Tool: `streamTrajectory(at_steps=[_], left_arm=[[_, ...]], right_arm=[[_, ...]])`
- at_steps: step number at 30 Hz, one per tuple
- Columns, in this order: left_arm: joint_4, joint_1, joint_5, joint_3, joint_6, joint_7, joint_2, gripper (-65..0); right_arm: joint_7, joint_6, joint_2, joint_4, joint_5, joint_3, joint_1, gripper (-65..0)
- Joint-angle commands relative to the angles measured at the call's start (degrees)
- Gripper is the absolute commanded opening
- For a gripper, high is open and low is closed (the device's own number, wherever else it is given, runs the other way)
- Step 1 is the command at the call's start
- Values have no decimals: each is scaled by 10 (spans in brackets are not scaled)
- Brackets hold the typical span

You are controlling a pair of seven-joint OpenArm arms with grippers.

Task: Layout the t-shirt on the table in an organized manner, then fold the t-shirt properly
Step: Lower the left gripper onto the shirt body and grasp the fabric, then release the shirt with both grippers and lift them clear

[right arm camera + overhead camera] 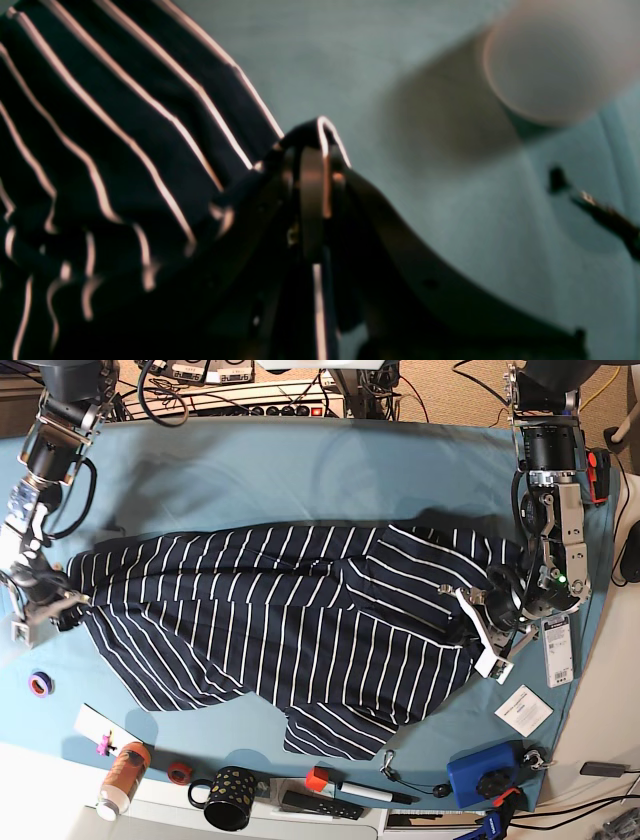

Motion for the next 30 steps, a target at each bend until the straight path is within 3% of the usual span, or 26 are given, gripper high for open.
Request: streamTrajectory(at_steps=[1,5,9,15,21,23,26,30], left_arm=[[7,-14,-5,-2,0,-14,-6,-650],[5,-14,36,-2,5,-30,-6,-650],[5,-14,66,-2,64,-46,-6,-650],[5,-14,67,-2,66,-50,-6,-650],[5,-14,71,-2,67,-60,-6,-650],[5,-14,76,-2,67,-61,-6,-556],[5,-14,75,-2,68,-60,-6,-413],[9,-16,72,-2,106,-44,-6,-400]], right_arm=[[23,-16,17,10,-7,-9,20,-650],[45,-37,12,10,-43,-47,47,-650],[47,-41,2,-9,-45,-56,84,-650],[75,-40,-12,-85,-54,-56,124,-650],[81,-30,-13,-92,-55,-56,127,-650],[81,3,-12,-92,-55,-56,129,-617],[80,44,-13,-92,-51,-56,134,-462],[32,64,-12,-87,-5,-55,147,-446]])
